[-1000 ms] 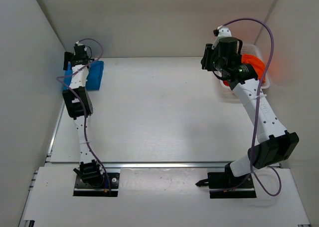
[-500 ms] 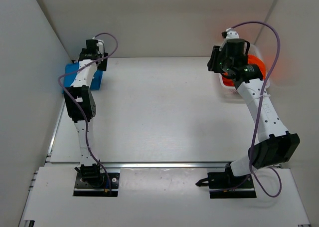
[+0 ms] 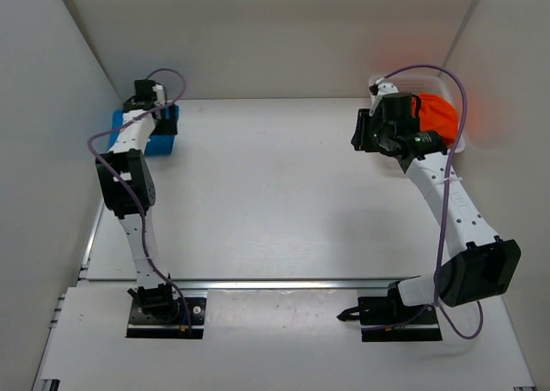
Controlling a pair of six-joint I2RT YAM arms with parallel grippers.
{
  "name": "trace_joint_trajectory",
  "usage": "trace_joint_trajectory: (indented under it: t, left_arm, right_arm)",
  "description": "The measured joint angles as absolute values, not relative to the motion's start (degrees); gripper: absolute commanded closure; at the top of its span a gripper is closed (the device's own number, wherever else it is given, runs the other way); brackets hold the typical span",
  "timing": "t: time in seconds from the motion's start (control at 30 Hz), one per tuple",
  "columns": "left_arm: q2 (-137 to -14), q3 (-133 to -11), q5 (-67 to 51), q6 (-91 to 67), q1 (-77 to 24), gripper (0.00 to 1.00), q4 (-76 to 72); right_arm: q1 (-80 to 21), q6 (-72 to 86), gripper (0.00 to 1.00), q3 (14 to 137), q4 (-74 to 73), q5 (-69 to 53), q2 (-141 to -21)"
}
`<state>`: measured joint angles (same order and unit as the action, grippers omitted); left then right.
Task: Fold and stack the t-shirts
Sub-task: Put the neatly folded tshirt into the corner of the board with the left arm
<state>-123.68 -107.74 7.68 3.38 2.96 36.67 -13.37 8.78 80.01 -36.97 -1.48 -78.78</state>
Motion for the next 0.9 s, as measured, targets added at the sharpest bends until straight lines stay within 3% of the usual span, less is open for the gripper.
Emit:
trace_joint_trajectory:
  t: [0.17,0.6,0.9]
  left_arm:
    - [-133.1,-117.3,10.1,1.7,10.7,0.05,36.4]
    - [-145.0,-128.0,8.3,1.9,11.7,0.08,35.4]
    - [-152.3,-140.0,2.9,4.6,13.2,0.01,37.2]
  right_arm:
    - [-13.7,8.3,0.71,83.1,-36.9,-3.5,-82.2]
    - [-23.7,0.4,0.72,113.1,-49.0,0.7,-105.6]
    - [-18.7,6.0,0.72,109.8,-46.0,-0.3,-103.4]
